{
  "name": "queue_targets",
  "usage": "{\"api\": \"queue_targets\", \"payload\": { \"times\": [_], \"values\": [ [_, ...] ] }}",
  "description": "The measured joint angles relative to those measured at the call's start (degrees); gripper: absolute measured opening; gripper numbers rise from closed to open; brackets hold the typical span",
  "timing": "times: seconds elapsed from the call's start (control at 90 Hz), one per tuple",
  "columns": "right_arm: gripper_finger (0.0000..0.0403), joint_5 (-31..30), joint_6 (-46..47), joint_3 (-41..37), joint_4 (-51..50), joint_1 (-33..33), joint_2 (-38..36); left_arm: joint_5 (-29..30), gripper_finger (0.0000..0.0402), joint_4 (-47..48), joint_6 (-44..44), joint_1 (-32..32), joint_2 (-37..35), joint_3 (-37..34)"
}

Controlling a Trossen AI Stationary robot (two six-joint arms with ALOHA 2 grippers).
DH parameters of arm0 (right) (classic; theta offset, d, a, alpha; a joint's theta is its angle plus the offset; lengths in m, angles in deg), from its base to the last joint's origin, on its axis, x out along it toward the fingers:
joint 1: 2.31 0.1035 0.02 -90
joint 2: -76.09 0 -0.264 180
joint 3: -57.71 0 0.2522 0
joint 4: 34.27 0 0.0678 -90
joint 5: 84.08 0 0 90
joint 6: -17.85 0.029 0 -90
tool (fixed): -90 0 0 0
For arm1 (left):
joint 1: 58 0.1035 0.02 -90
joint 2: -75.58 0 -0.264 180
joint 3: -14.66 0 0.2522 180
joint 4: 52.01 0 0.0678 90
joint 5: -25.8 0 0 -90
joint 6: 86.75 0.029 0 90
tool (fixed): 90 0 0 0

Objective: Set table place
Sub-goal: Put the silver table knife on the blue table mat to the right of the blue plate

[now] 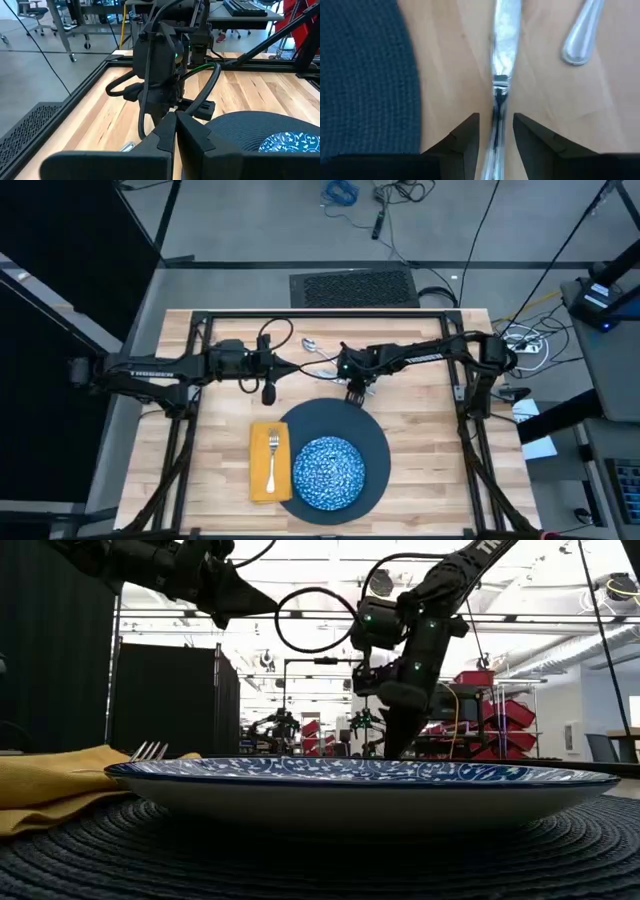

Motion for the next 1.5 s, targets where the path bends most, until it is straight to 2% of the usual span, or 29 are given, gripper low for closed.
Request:
{"api": "queue_targets", "payload": {
  "times": [0.256, 0.478, 0.689, 0.856, 1.5],
  "values": [
    [0.0112, -0.09, 1.31, 0.04, 0.04, 0.06, -0.02, 0.0, 0.0, -0.01, 0.0, -0.01, 0.0, 0.0],
    [0.0112, -3.84, 1.7, 0.1, 0.1, 0.51, 0.52, 0.0, 0.0, -0.01, -0.02, -0.01, 0.0, 0.0],
    [0.0112, -3.73, 1.79, 0.11, 0.16, 0.65, 1.14, 0.0, 0.0, -0.02, -0.02, -0.01, 0.0, 0.0],
    [0.0112, -1.37, 1.92, 0.11, 0.1, 0.86, 1.18, 0.0, 0.0, -0.02, -0.02, 0.02, 0.0, 0.0],
    [0.0112, -1.17, 2.97, -1.26, 1.19, 1.28, 1.22, 0.0, 0.0, -0.02, -0.02, -0.01, 0.0, 0.0]
  ]
}}
